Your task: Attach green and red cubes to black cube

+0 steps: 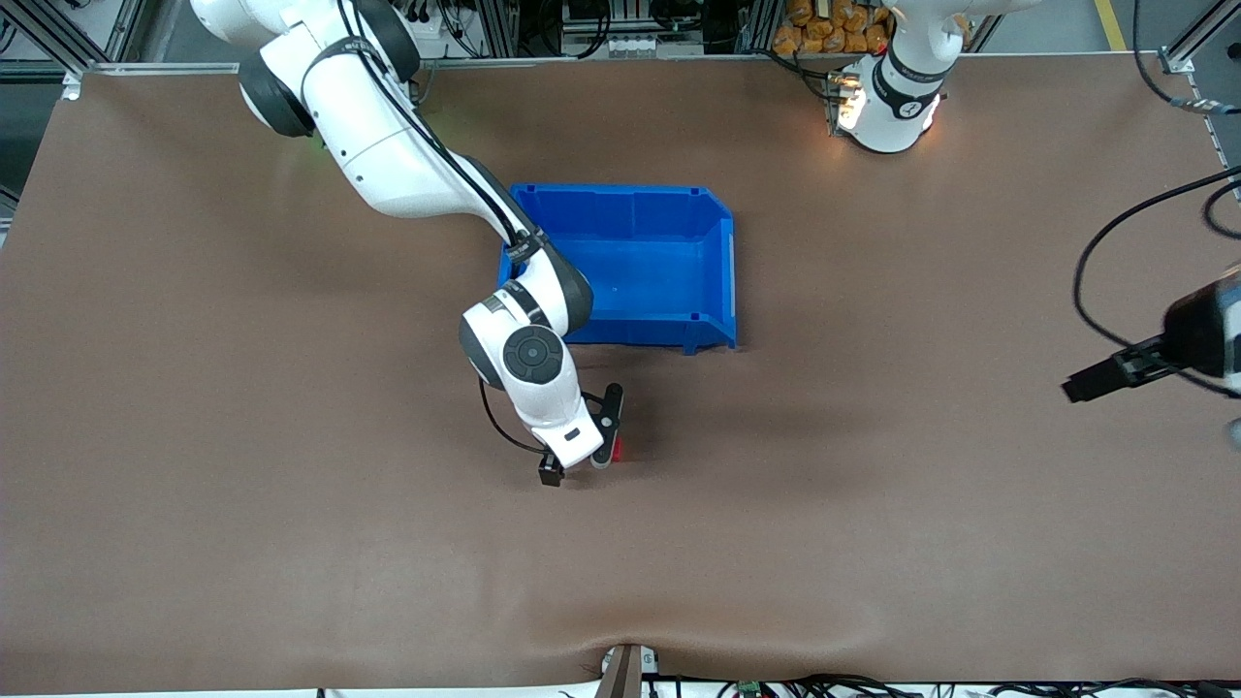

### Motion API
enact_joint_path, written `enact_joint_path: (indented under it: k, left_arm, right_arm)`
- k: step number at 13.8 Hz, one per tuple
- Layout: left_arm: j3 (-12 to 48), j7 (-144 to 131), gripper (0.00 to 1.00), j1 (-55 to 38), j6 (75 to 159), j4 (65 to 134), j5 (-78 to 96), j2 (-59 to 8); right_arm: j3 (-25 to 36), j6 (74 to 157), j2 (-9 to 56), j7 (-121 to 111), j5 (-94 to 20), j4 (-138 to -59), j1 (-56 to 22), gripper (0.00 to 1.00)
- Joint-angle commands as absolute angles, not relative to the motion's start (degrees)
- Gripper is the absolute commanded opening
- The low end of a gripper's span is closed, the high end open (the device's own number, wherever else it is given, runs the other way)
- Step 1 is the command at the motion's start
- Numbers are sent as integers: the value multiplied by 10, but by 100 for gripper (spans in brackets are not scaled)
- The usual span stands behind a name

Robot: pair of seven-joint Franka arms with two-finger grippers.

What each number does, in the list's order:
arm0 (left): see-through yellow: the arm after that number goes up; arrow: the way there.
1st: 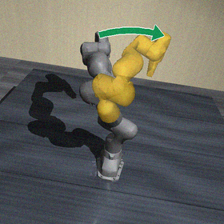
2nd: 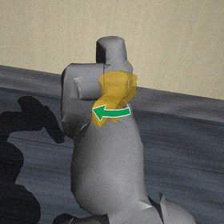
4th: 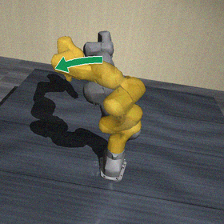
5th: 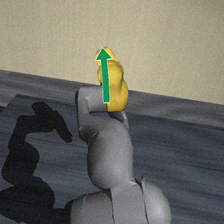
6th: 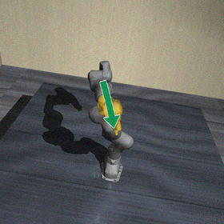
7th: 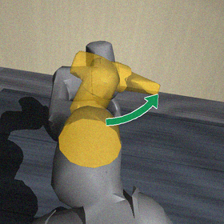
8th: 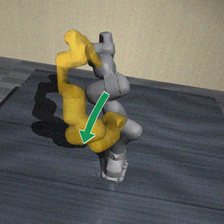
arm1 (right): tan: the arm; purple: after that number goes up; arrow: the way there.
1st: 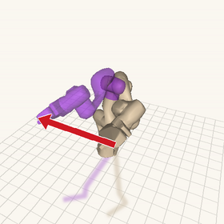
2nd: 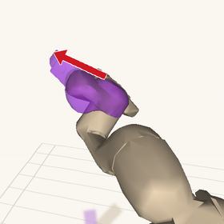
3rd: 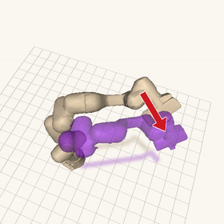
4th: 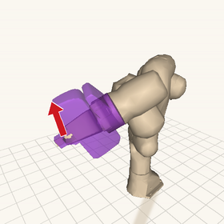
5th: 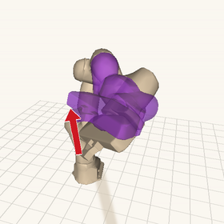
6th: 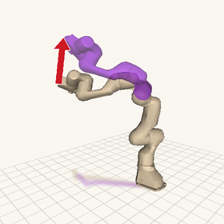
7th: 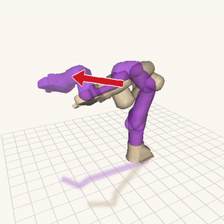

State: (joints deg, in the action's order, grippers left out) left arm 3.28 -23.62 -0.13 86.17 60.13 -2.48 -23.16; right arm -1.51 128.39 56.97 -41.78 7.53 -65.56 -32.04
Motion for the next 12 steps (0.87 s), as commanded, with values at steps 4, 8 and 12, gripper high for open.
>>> enact_joint_path:
  k: [4,8,12]
  left_arm:
    - [40,-190,100,-4,752,630,4,-169]
    - [41,-158,100,19,771,655,7,-158]
    - [40,-120,100,23,880,836,9,-46]
  right_arm:
    - [-18,1185,485,-340,73,-704,-306,100]
    - [-21,1122,426,-257,68,-707,-247,100]
    - [-18,1112,347,-257,-28,-761,-133,100]
